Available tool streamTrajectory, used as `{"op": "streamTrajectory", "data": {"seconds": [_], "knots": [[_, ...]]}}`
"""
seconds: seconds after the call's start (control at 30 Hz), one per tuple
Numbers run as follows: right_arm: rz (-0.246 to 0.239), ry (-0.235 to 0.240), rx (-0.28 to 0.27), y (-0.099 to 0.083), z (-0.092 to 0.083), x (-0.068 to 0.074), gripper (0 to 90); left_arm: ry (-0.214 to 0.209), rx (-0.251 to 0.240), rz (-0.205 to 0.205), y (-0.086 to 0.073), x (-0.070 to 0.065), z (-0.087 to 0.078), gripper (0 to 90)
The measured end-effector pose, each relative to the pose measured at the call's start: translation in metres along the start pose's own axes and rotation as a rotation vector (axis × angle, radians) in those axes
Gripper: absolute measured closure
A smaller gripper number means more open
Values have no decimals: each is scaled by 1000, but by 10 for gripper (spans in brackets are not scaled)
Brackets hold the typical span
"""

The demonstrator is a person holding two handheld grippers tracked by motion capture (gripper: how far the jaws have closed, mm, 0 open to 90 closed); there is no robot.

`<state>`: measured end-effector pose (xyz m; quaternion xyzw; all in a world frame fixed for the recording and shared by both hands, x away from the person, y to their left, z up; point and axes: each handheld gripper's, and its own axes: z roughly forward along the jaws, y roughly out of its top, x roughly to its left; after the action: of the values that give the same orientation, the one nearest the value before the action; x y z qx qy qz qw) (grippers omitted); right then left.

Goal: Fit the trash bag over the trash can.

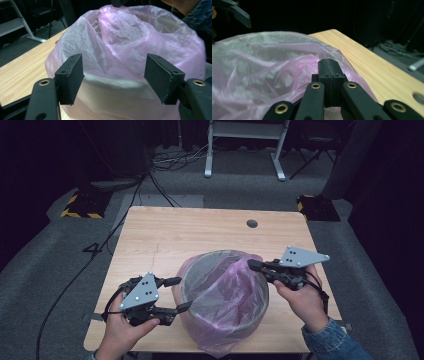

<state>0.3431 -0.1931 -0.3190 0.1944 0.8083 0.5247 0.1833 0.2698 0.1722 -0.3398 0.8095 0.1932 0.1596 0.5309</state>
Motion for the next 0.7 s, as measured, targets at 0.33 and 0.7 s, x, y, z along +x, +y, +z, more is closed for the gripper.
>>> {"op": "streamTrajectory", "data": {"seconds": [0.33, 0.7], "knots": [[-19, -50, -16, 3, 14, -6, 695, -5, -10, -79, -8, 12, 4, 290], [16, -73, -55, -13, -21, 6, 554, 90, 46, -102, 0, 15, 25, 316]]}}
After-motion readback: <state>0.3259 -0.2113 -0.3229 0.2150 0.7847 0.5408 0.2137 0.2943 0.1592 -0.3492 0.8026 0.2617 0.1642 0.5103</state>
